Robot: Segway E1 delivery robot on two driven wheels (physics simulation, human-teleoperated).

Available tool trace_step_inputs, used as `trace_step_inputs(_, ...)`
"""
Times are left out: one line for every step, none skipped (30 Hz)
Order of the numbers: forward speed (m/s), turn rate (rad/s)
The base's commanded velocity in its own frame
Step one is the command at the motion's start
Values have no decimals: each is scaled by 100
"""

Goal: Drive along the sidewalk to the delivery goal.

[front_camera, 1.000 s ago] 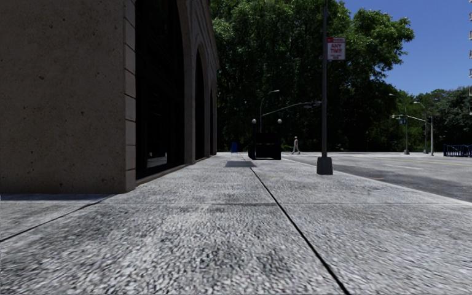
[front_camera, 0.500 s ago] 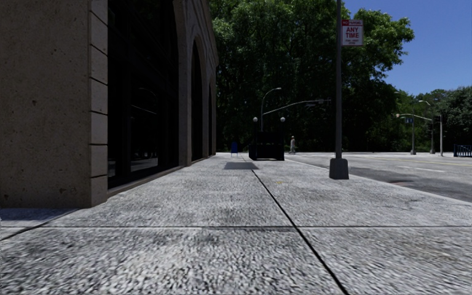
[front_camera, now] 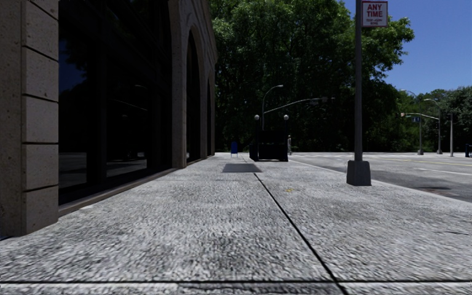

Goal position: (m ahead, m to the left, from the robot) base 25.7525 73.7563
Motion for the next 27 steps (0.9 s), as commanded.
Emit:
trace_step_inputs(193,0)
trace_step_inputs(193,0)
trace_step_inputs(193,0)
trace_step_inputs(193,0)
trace_step_inputs(193,0)
trace_step_inputs(193,0)
trace_step_inputs(193,0)
trace_step_inputs(193,0)
trace_step_inputs(193,0)
trace_step_inputs(193,0)
trace_step_inputs(193,0)
trace_step_inputs(193,0)
trace_step_inputs(193,0)
trace_step_inputs(193,0)
trace_step_inputs(193,0)
trace_step_inputs(193,0)
trace_step_inputs(193,0)
trace_step_inputs(193,0)
trace_step_inputs(193,0)
trace_step_inputs(193,0)
trace_step_inputs(193,0)
trace_step_inputs(193,0)
trace_step_inputs(193,0)
trace_step_inputs(193,0)
trace_step_inputs(193,0)
trace_step_inputs(193,0)
trace_step_inputs(193,0)
